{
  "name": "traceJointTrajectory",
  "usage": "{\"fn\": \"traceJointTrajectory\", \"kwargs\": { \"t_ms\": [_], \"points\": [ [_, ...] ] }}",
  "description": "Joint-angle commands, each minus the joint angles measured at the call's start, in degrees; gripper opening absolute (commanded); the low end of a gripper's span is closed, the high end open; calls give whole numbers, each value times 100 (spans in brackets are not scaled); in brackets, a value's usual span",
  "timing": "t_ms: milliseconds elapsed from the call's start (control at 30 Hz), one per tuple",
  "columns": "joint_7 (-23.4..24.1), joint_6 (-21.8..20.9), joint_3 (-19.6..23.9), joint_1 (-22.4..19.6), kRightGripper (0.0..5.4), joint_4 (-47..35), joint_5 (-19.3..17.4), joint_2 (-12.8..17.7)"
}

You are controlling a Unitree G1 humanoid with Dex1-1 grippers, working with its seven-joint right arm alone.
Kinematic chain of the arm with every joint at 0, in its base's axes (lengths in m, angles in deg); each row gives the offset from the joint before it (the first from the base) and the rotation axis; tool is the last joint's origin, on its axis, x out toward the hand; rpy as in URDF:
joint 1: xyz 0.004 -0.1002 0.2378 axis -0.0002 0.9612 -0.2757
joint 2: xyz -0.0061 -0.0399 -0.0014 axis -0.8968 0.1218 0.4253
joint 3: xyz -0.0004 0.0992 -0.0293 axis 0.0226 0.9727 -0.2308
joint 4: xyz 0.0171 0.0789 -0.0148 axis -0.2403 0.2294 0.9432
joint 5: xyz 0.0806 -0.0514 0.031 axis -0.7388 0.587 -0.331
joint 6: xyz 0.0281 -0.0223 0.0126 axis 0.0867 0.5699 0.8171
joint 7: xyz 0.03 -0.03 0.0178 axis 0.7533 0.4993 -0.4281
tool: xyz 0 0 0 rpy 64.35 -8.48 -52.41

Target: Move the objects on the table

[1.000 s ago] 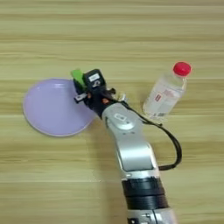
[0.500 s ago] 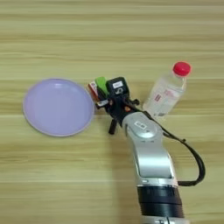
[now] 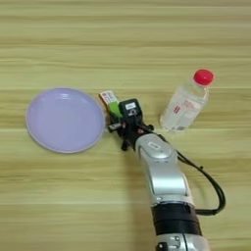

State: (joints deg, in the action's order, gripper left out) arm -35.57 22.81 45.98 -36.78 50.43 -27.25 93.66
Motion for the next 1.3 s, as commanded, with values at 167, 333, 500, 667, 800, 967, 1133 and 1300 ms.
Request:
{"fn": "traceJointTrajectory", "kwargs": {
  "t_ms": [167,333,500,667,800,967,1133,1300],
  "points": [
    [38,-295,-42,-452,140,-19,-66,108],
    [43,-359,-60,-508,140,148,-79,124],
    [51,-407,-65,-535,140,259,-71,135],
    [71,-436,-60,-543,184,293,-67,140],
    [69,-446,-62,-548,244,315,-68,146],
    [77,-444,-60,-508,301,188,-68,149],
    [117,-368,6,-404,363,-257,-80,197],
    [138,-225,5,-261,428,-837,-77,211]
  ]
}}
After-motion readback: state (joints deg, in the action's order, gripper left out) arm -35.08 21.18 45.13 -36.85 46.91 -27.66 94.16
